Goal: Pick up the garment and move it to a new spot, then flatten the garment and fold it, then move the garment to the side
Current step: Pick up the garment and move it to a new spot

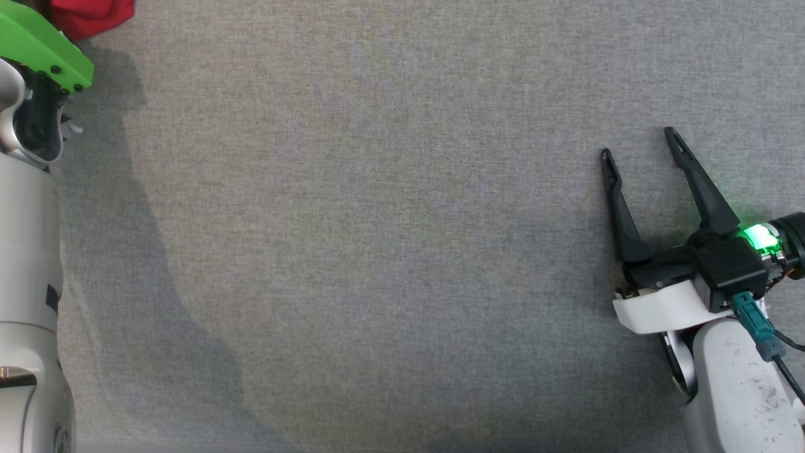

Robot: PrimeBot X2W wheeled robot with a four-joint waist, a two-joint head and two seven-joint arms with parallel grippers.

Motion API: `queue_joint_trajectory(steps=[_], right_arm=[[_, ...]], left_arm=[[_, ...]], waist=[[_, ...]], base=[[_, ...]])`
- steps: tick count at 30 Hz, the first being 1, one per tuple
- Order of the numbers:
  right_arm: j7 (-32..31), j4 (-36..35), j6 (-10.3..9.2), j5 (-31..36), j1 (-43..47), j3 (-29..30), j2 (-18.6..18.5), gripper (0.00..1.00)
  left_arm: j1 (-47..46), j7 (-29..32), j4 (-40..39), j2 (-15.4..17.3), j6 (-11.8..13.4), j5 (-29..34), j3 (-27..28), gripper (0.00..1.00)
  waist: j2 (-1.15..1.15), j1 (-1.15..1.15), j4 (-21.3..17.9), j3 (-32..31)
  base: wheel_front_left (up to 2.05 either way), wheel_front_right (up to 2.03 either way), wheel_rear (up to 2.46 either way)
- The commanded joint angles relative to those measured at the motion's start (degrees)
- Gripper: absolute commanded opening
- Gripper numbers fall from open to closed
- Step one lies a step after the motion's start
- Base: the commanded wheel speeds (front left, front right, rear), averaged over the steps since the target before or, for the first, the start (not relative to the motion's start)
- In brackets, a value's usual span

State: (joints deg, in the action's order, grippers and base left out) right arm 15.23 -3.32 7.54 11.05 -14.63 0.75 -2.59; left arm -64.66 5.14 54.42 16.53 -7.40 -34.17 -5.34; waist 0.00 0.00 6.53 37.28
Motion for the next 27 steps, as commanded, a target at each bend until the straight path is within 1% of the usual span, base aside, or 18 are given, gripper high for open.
queue_joint_trajectory(steps=[1,9,16,19,23,27], right_arm=[[-0.24,1.86,-0.1,-0.25,0.04,0.32,-0.46,1.0],[-0.19,2.34,-0.1,-0.74,0.94,0.75,-0.39,1.0],[-0.16,3.9,-0.1,-2.77,1.79,-0.17,-0.35,1.0],[-0.16,4.72,-0.1,-3.67,2.66,-0.4,-0.33,1.0],[-0.15,5.68,-0.1,-5.19,3.36,-0.83,-0.34,1.0],[-0.15,6.52,-0.1,-7.04,4.48,-1.02,-0.35,1.0]], left_arm=[[-0.88,-1.1,-0.08,0.49,-0.17,-0.35,-0.06,0.0],[1.72,-6.26,-1.84,1.89,-0.17,-1.39,-1.95,0.0],[4.18,-9.32,-6.95,3.83,-0.18,-2.1,-5.14,0.0],[4.94,-10.34,-9.73,4.59,-0.18,-1.21,-6.5,0.0],[6.04,-10.46,-14.2,4.24,-0.17,-0.5,-8.43,0.0],[7.33,-9.11,-19.09,2.36,-0.03,0.16,-10.99,0.0]], waist=[[0.0,0.0,-0.11,-0.36],[0.0,0.0,0.06,-3.96],[0.0,0.0,0.17,-10.64],[0.0,0.0,-0.06,-13.81],[0.0,0.0,-1.22,-18.17],[0.0,0.0,-3.35,-22.09]], base=[[0.0,0.0,0.0],[0.0,0.0,0.0],[0.0,0.0,0.0],[0.0,0.0,0.0],[0.0,0.0,0.0],[0.0,0.0,0.0]])
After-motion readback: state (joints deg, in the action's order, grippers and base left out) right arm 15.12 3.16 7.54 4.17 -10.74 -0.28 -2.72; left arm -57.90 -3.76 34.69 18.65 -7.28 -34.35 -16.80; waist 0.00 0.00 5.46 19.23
